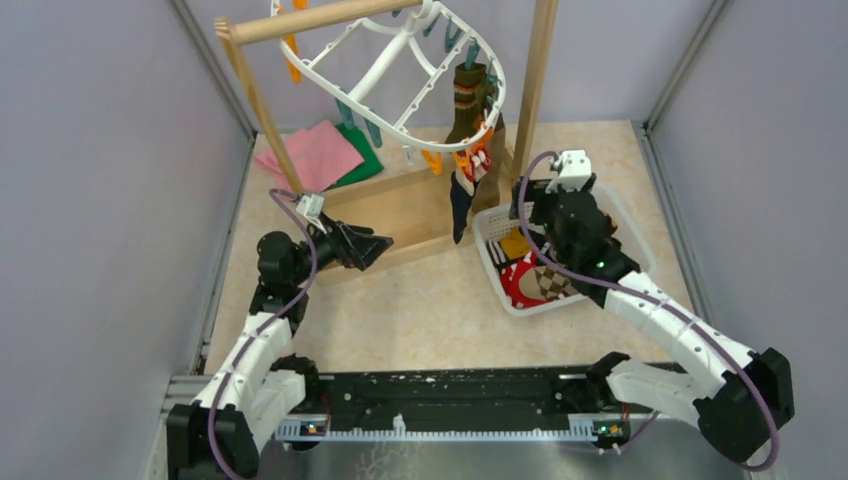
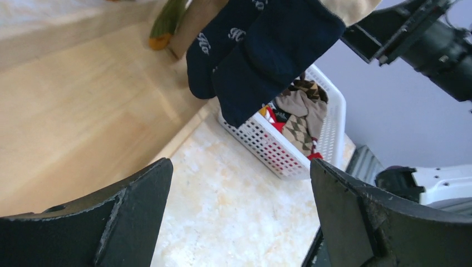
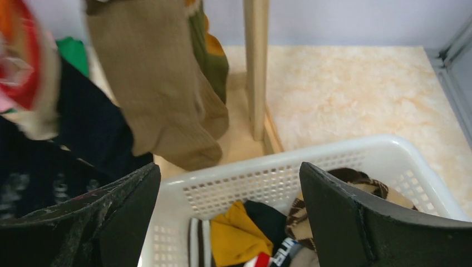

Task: Clip the socks to the hanger
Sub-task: Pick up the sock from the bin.

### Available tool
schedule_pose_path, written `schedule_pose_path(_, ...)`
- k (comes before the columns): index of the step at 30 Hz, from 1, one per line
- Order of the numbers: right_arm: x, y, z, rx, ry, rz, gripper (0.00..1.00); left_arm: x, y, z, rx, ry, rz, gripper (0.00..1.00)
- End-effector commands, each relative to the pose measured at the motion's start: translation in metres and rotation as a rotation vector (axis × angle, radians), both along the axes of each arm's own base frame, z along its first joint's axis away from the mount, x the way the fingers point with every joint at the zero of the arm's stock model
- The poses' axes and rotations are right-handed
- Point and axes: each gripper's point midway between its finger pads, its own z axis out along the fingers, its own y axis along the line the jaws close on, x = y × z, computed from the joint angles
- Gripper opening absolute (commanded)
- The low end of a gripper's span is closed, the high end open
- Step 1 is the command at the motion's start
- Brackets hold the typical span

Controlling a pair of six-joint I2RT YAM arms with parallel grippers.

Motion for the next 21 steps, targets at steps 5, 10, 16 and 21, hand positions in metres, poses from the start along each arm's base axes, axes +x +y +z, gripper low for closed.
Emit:
schedule_pose_path(5,0.016,-0.021,-0.051,0.124,0.219,0.125,0.86,-0.019,-0.021,-0.003,-0.188,0.019,-0.19,0.99)
schedule_pose_path(10,0.02,-0.021,-0.1,0.14,0.37,0.119,0.66,-0.023,-0.03,-0.014,-0.231,0.091,-0.27,0.99)
schedule_pose_path(16,0.02,-0.038,-0.141,0.119,0.469,0.024,0.49,-0.016,-0.034,-0.029,-0.205,0.171,-0.256,0.99)
schedule_pose_path(21,0.022,-0.084,-0.133,0.083,0.403,-0.211,0.51,-0.016,-0.04,-0.036,-0.194,0.217,-0.272,0.99)
